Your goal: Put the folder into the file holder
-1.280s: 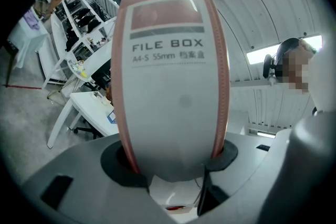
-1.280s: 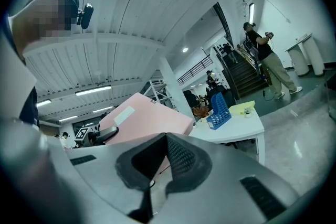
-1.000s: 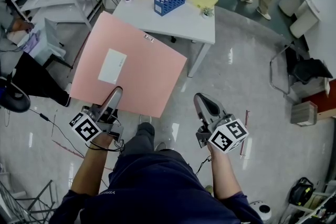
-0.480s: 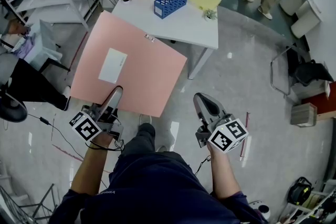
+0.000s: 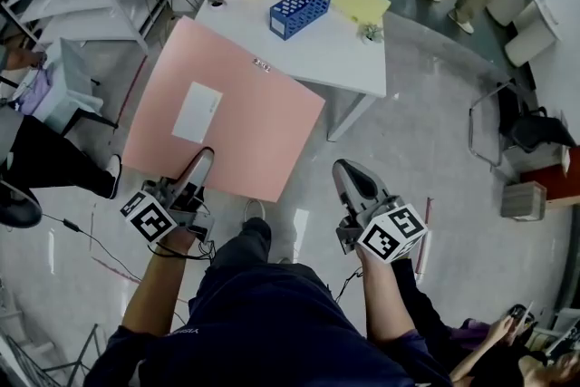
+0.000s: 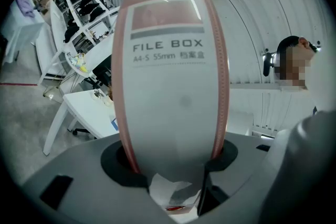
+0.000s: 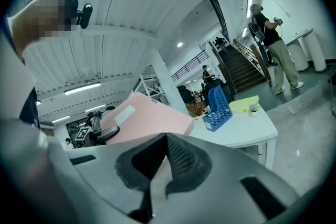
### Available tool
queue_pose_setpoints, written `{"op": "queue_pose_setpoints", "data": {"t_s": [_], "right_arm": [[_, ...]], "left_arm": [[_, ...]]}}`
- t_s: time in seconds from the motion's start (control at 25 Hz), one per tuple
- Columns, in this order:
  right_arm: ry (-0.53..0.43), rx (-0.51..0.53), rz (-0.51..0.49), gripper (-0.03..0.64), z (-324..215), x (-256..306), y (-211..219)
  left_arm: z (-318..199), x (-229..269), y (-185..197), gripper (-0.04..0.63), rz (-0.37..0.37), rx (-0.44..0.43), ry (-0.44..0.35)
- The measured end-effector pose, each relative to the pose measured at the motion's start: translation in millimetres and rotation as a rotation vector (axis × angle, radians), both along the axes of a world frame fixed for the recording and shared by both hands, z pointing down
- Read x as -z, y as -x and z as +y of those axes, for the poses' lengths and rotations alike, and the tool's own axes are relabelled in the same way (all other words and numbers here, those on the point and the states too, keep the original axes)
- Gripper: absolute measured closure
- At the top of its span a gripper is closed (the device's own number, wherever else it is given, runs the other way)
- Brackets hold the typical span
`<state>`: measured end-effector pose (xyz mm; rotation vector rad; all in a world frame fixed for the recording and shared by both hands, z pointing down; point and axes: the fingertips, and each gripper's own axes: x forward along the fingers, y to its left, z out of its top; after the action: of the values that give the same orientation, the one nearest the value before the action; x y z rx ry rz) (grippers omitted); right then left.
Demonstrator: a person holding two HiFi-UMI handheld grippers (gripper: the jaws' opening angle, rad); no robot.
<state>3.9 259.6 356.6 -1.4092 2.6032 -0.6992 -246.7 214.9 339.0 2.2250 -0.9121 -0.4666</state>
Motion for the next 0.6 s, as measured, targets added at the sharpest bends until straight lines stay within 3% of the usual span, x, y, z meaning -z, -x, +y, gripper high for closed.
{"op": "queue_pose_setpoints", "data": {"t_s": [0.6], "right_arm": [[0.024,-0.029,0.014,0.612,-96.3,0.2,33.7]], "left_arm": [[-103.4,-6.9,31.5,0.316,0.016,-0.029,0.030]]}}
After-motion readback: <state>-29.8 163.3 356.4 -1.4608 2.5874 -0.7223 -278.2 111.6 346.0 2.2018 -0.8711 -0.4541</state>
